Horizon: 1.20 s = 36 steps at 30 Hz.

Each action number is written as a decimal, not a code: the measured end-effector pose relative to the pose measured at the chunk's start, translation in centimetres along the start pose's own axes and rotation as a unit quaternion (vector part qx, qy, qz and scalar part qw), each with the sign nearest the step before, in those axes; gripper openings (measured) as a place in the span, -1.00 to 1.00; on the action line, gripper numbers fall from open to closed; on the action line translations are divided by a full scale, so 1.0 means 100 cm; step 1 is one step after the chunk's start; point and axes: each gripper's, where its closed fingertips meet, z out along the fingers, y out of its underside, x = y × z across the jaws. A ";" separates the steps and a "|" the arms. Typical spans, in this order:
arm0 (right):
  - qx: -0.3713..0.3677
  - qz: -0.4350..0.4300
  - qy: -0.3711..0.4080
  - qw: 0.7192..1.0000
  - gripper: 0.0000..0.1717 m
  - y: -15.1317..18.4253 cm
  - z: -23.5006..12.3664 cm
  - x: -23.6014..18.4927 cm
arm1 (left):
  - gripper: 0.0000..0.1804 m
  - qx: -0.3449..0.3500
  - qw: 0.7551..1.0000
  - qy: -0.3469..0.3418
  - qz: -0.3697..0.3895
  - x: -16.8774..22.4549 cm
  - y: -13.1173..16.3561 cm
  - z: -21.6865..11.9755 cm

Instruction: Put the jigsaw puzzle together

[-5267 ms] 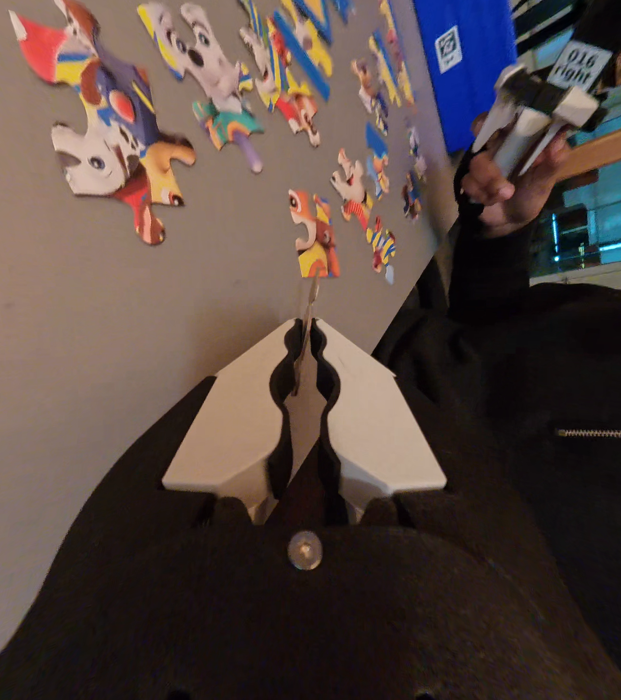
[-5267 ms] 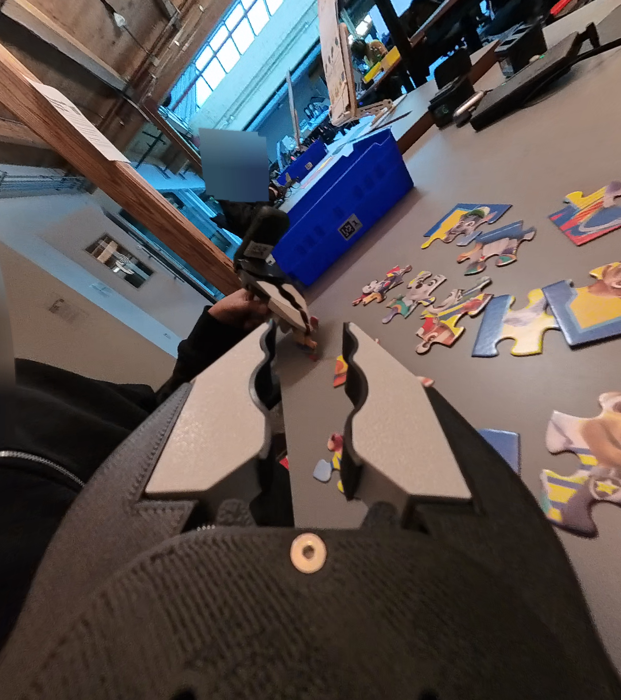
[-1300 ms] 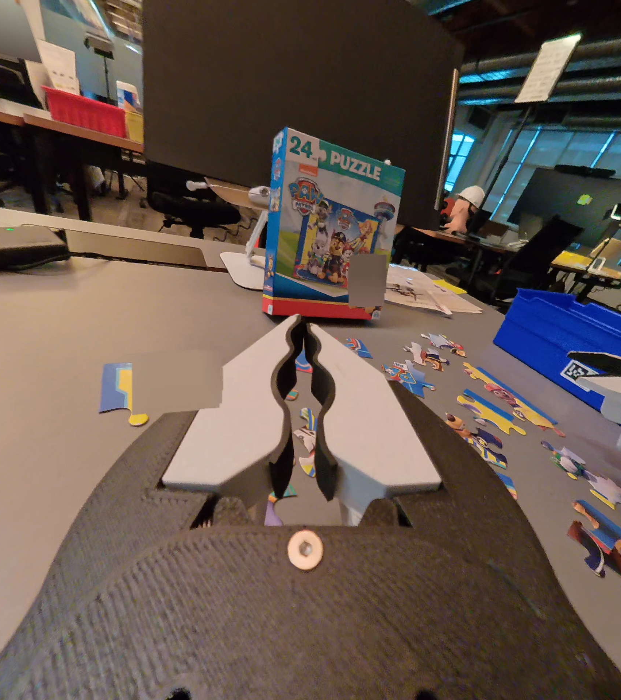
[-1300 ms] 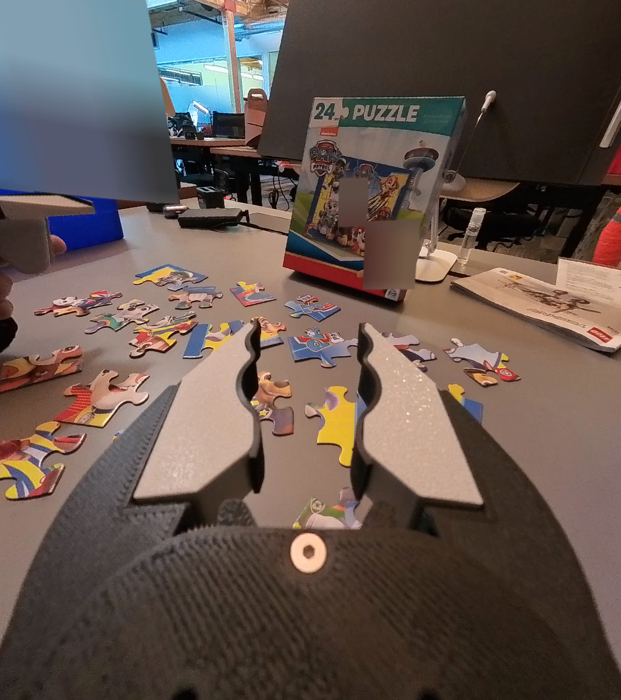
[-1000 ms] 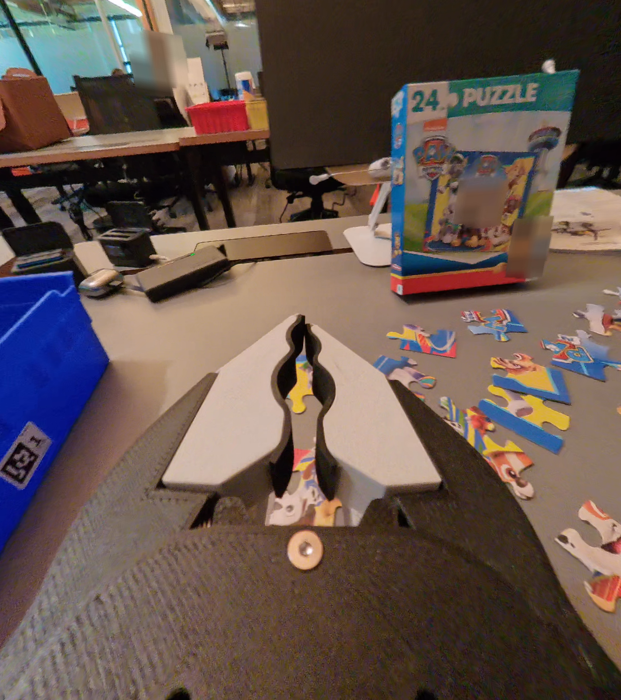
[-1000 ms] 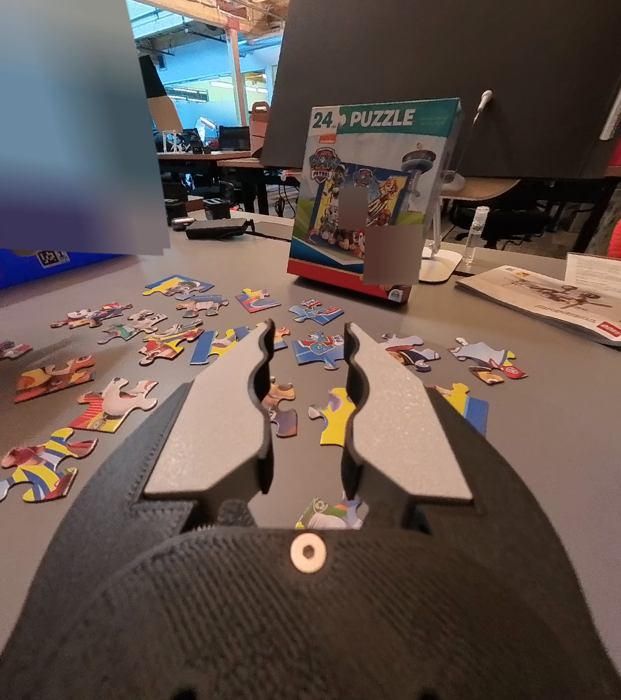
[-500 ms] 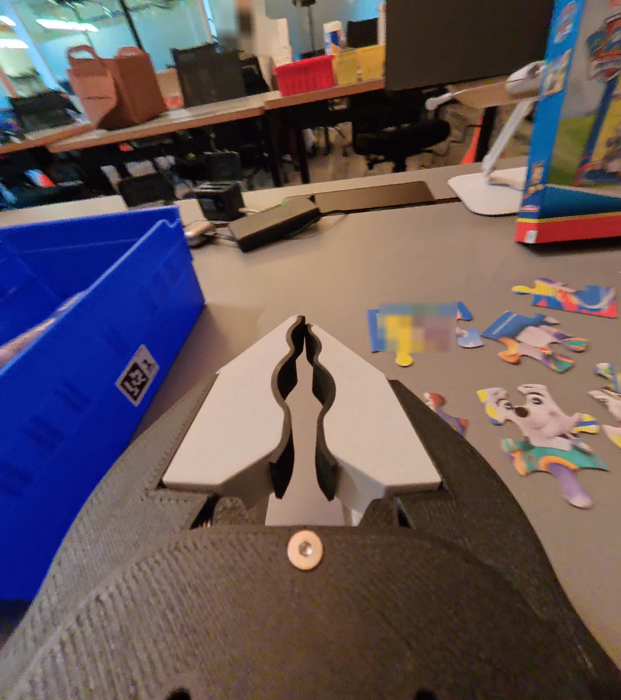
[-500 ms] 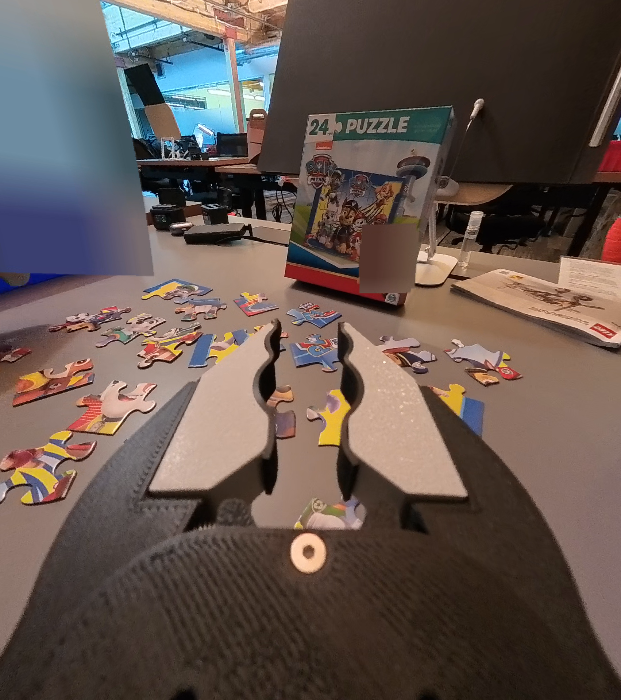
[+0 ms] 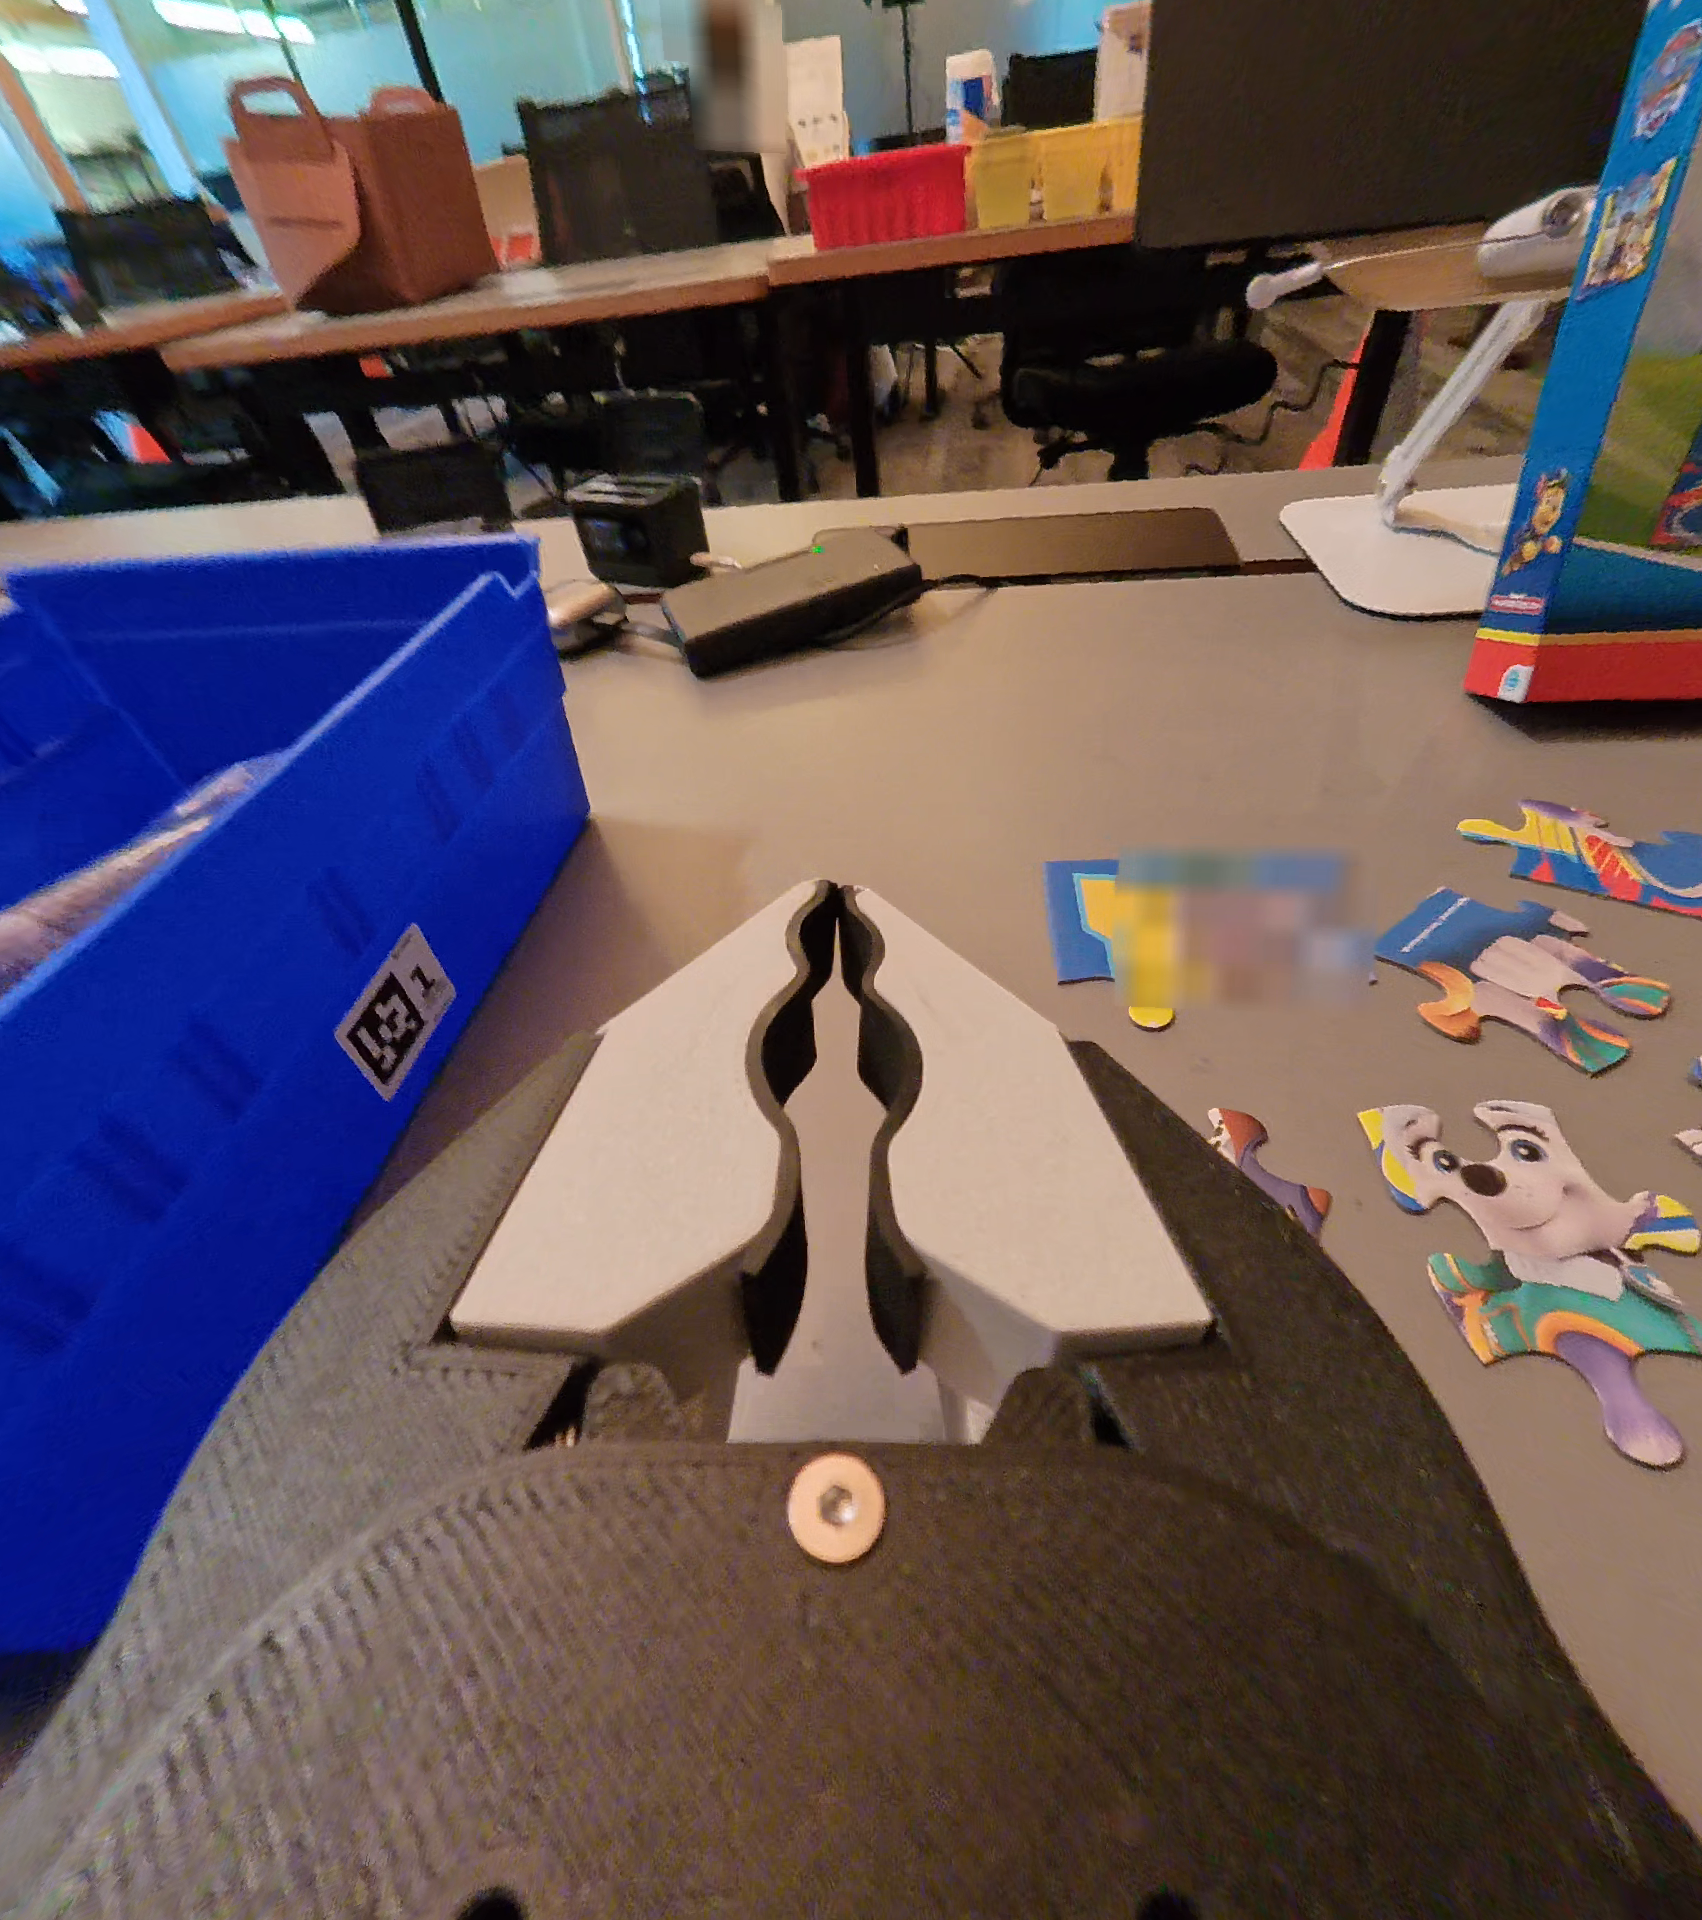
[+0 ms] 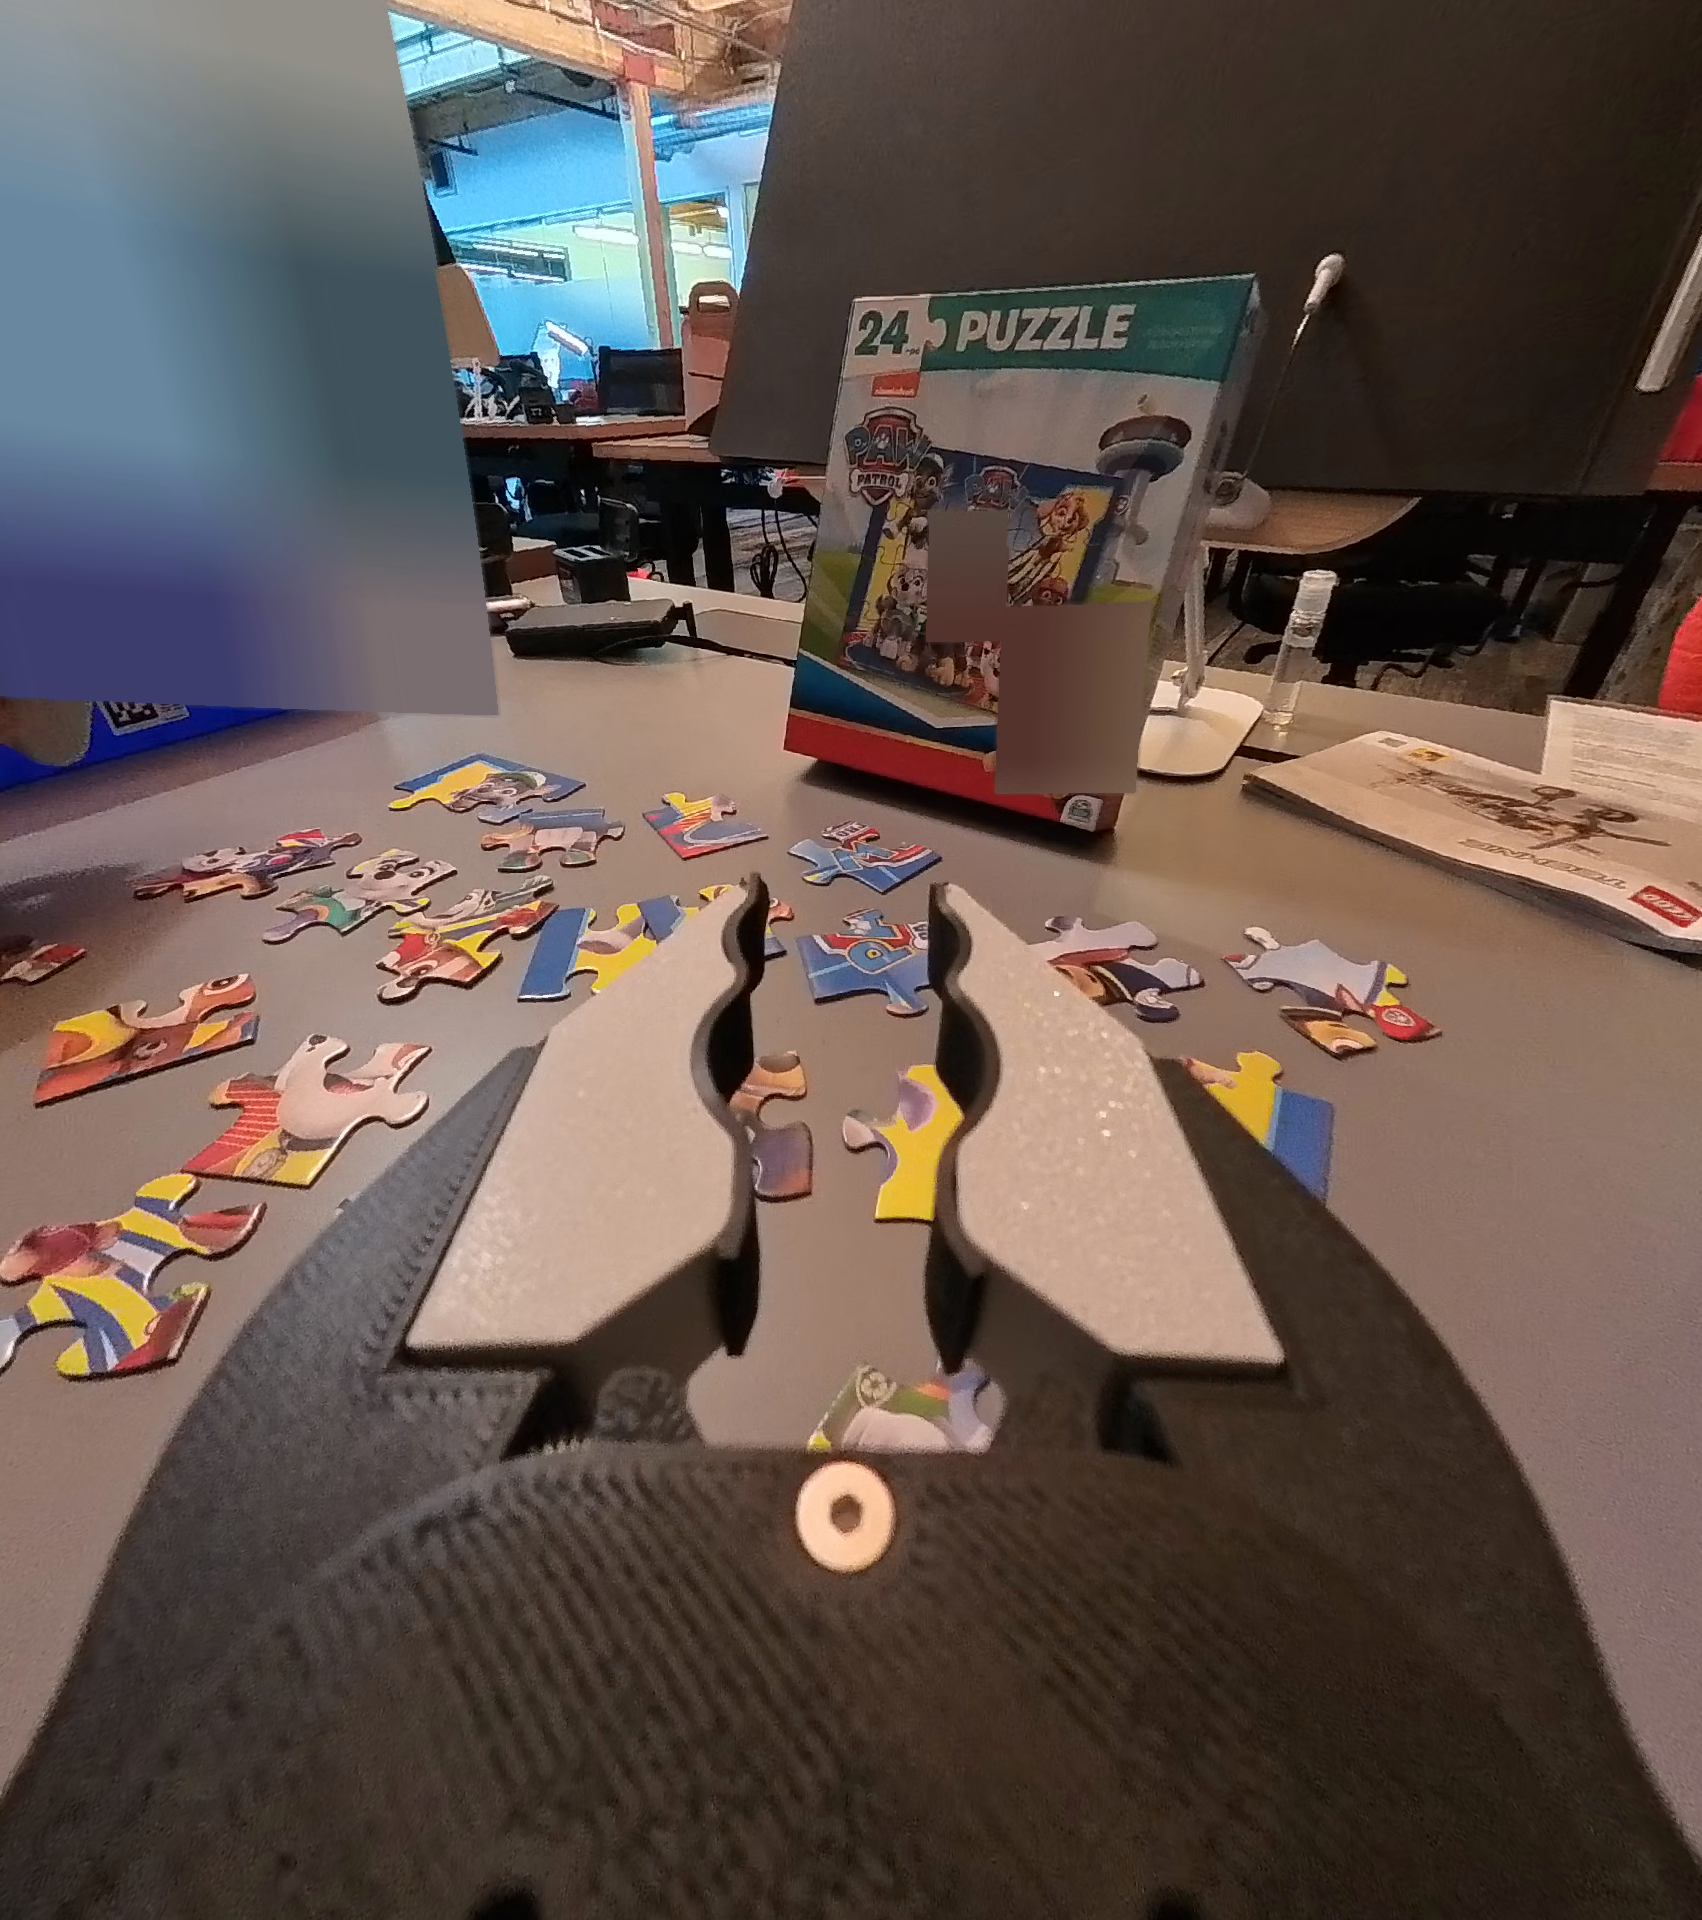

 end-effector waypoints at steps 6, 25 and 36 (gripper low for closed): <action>0.003 -0.001 -0.001 1.000 -0.66 -0.001 -0.001 0.000 | -1.00 -0.020 0.996 0.053 -0.062 0.001 0.005 0.004; 0.004 -0.002 -0.004 1.000 -0.66 -0.001 -0.001 -0.001 | -1.00 0.035 0.847 0.472 -0.243 0.201 -0.034 -0.084; -0.004 -0.008 -0.004 1.000 -0.66 0.001 0.002 -0.002 | -1.00 0.068 0.847 0.496 -0.181 0.214 -0.034 -0.096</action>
